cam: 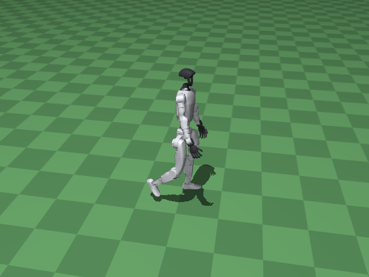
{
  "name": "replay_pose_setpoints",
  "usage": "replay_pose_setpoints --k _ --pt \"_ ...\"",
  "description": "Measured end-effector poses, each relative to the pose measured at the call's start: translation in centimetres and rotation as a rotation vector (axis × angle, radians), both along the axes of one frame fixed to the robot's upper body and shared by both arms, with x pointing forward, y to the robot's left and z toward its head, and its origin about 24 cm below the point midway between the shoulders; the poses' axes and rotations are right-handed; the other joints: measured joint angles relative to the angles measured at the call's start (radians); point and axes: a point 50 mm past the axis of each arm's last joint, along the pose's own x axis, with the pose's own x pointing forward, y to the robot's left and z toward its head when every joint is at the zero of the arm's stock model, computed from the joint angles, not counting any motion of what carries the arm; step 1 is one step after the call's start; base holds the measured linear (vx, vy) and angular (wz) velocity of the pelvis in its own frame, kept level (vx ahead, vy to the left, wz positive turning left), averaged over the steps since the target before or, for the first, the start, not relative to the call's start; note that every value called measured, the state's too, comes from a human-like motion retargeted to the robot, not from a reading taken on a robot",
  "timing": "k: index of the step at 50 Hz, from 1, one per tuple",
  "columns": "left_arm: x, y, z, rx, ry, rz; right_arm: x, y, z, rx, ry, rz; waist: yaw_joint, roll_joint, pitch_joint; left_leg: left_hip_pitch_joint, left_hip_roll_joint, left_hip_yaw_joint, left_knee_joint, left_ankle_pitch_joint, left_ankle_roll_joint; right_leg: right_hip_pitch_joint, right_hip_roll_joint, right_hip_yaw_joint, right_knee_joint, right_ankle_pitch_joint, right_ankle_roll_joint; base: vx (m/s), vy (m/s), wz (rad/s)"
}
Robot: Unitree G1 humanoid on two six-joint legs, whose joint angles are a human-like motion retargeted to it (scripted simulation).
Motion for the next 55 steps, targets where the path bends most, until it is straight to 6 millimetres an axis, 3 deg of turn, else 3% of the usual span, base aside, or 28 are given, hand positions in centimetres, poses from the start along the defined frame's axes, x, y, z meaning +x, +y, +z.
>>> replay_pose_setpoints --k 3,7,11,15,17,20,25,32,40,48,55 --pt "1.2 -0.3 0.0 0.003 0.047 -0.067 -1.3 -0.3 -0.4 0.003 0.052 0.004 -0.023 -0.006 0.013 0.02 -0.009 -0.013 0.034 -0.04 -0.009 -0.078 -0.053 -0.135 -0.035 -0.143 -0.09 0.33 0.18 0.32" --pt "4.8 -0.6 0.7 0.03 0.0 -0.137 -3.1 -0.6 -0.9 0.0 0.12 0.035 -0.074 -0.025 0.061 0.069 -0.038 -0.068 0.068 -0.097 -0.012 -0.146 -0.058 -0.26 -0.176 -0.223 -0.09 0.32 0.14 0.63" --pt "9.1 -1.7 1.8 0.034 -0.122 -0.2 -4.7 -1.5 -1.1 -0.023 0.168 0.036 -0.117 -0.054 0.093 0.111 -0.096 -0.123 0.069 -0.124 -0.011 -0.194 0.004 -0.202 -0.527 -0.136 -0.021 0.28 0.12 0.74" --pt "13.3 -2.9 3.5 0.034 -0.275 -0.235 -5.9 -2.1 -1.3 -0.041 0.212 0.033 -0.179 -0.071 0.153 0.197 -0.137 -0.205 0.059 -0.145 -0.02 -0.199 0.021 -0.139 -0.859 0.052 0.053 0.33 0.09 1.03" --pt "14.9 -3.4 4.2 0.032 -0.313 -0.24 -6.3 -2.3 -1.4 -0.033 0.262 0.05 -0.205 -0.046 0.182 0.238 -0.113 -0.237 0.046 -0.149 -0.034 -0.238 0.056 -0.117 -0.916 0.127 0.05 0.33 0.07 0.89" --pt "16.4 -4.3 4.9 0.03 -0.352 -0.292 -6.7 -2.5 -1.4 -0.026 0.273 0.037 -0.233 -0.02 0.198 0.285 -0.093 -0.268 0.038 -0.161 -0.048 -0.322 0.066 -0.163 -0.916 0.077 0.079 0.34 0.06 0.66" --pt "17.4 -5.5 5.2 0.013 -0.376 -0.326 -6.9 -3.0 -1.3 -0.015 0.267 -0.015 -0.293 0.005 0.208 0.352 -0.08 -0.344 0.034 -0.176 -0.042 -0.378 0.036 -0.218 -0.916 0.096 0.062 0.38 0.02 0.82" --pt "15.5 -5.9 3.8 -0.016 -0.295 -0.334 -8.2 -3.5 -1.4 0.013 0.278 -0.075 -0.335 0.036 0.178 0.418 -0.054 -0.445 0.041 -0.21 -0.025 -0.349 -0.002 -0.258 -0.916 -0.016 0.058 0.45 -0.04 0.81" --pt "11.9 -3.8 2.3 0.009 -0.183 -0.257 -8.7 -4.1 -1.2 0.007 0.281 -0.099 -0.301 0.038 0.121 0.436 -0.057 -0.542 0.054 -0.229 -0.012 -0.257 -0.016 -0.219 -0.916 -0.121 0.062 0.52 -0.13 0.58" --pt "6.8 -2.2 0.8 0.017 -0.116 -0.089 -6.2 -5.7 -0.3 -0.054 0.176 -0.131 -0.262 0.062 0.087 0.433 -0.043 -0.643 0.121 -0.076 -0.014 -0.213 -0.041 -0.247 -0.916 0.072 0.083 0.57 -0.23 0.31" --pt "2.6 -3.1 -0.8 -0.027 0.037 -0.169 -3.6 -7.2 0.7 -0.083 0.078 -0.18 -0.182 0.027 0.104 0.343 -0.131 -0.54 0.47 0.069 -0.019 -0.064 -0.084 -0.195 -0.916 0.107 0.084 0.56 -0.26 -0.1"
